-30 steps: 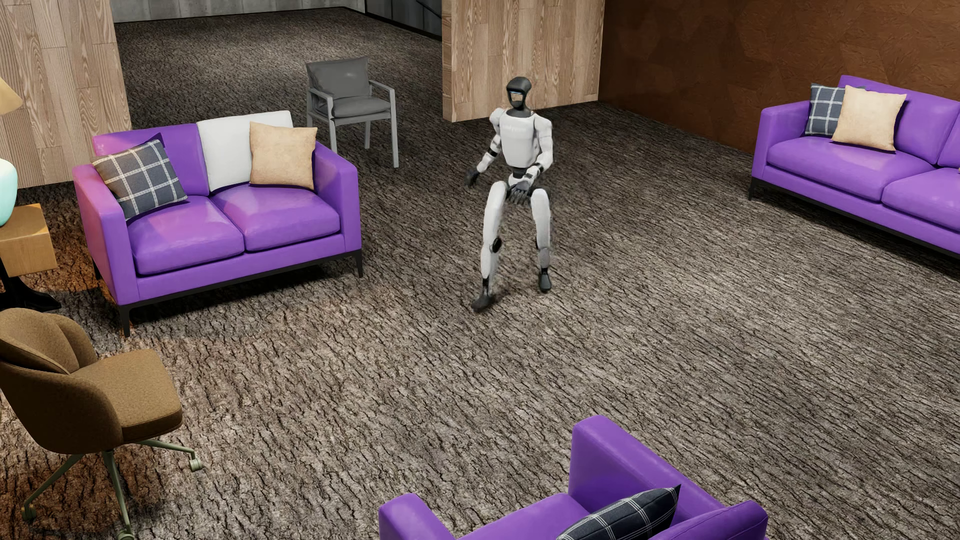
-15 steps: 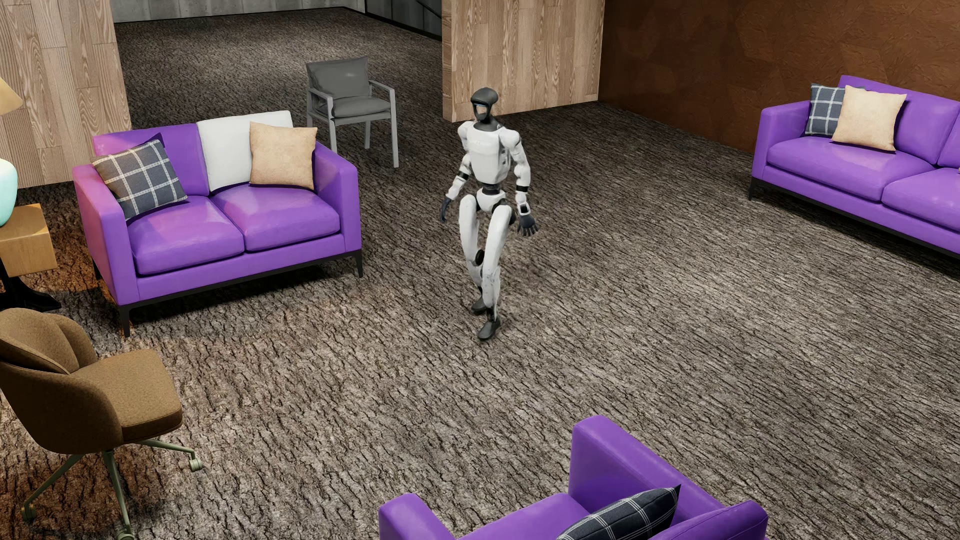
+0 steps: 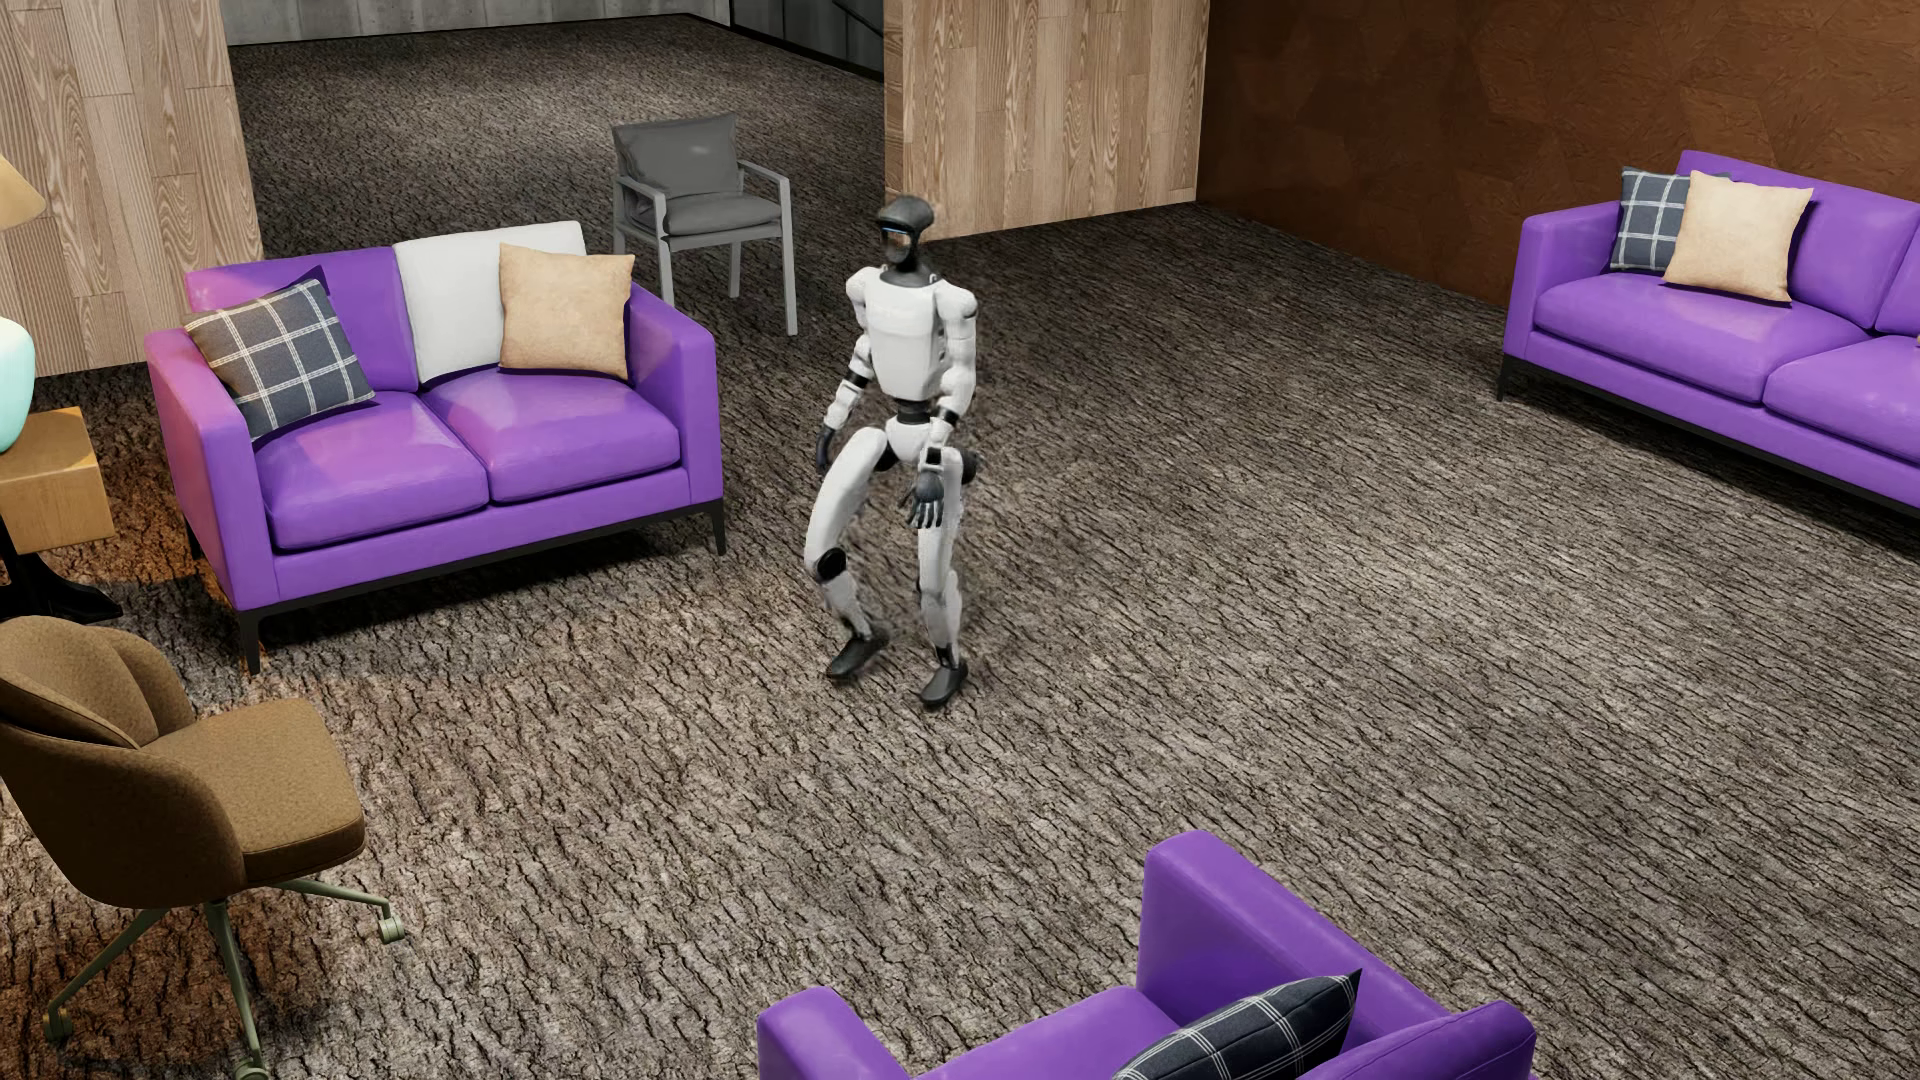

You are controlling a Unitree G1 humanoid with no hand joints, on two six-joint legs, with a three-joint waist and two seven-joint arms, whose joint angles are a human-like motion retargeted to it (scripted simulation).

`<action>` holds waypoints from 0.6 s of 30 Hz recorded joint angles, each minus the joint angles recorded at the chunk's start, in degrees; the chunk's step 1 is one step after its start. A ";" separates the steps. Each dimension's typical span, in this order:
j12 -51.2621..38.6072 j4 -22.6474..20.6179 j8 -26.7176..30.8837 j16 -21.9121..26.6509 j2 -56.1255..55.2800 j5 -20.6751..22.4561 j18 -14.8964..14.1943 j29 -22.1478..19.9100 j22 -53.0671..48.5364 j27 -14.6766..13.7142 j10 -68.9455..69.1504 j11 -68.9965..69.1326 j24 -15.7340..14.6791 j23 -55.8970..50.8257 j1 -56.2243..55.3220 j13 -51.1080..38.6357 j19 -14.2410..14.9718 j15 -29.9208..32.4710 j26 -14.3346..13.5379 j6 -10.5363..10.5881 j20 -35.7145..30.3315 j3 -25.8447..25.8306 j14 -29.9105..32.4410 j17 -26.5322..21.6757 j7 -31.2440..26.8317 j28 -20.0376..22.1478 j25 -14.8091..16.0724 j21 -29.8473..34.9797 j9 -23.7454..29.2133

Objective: Walk to the officechair

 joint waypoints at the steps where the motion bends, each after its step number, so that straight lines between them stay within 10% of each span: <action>1: -3.33 -0.64 -2.69 0.71 0.06 -0.42 -0.38 -0.36 -1.59 0.08 -0.51 -10.63 0.85 0.32 1.27 0.63 -1.04 1.02 -1.98 -0.32 -2.06 -0.66 -1.25 -0.02 -1.48 -1.50 0.24 -0.81 -0.30; 3: -8.51 -1.57 -2.11 1.52 1.99 1.31 -1.18 -0.30 -5.02 0.81 -2.15 -34.17 1.53 1.26 3.92 1.59 1.74 4.58 -4.91 -0.60 -4.58 -1.45 -3.44 0.12 -4.67 -3.39 0.69 -2.23 -1.07; 5: -11.08 -1.35 -1.75 1.94 5.39 1.20 -2.49 0.44 -8.12 1.07 -2.64 -45.10 2.28 2.68 6.95 2.34 -2.39 7.14 -5.71 -0.78 -5.53 -1.67 -5.60 0.15 -7.09 -2.66 -0.21 -1.84 -1.61; 10: -2.47 7.37 -7.42 2.01 10.96 5.29 -5.55 -0.44 -10.64 1.84 14.42 -32.47 -1.26 4.13 7.93 -1.05 -6.01 0.55 -4.94 1.19 -2.32 -1.80 3.89 2.30 -9.09 2.48 -2.10 -0.95 -0.61; 13: 3.99 14.64 -10.95 5.32 18.91 12.28 -7.33 -1.97 -4.58 -1.87 39.36 -35.83 -1.02 1.06 -4.47 -3.43 -7.51 -3.34 -1.60 3.77 -5.89 -1.90 24.28 5.62 -13.51 -4.47 -0.86 -0.29 0.68; 18: 13.24 19.55 -7.60 1.97 23.56 16.94 -4.49 -4.53 10.55 -2.96 46.28 -33.29 -1.29 2.30 -21.29 -12.56 -7.66 -10.65 6.50 7.18 -10.76 0.72 16.28 3.55 -7.07 -12.38 -2.92 5.13 2.03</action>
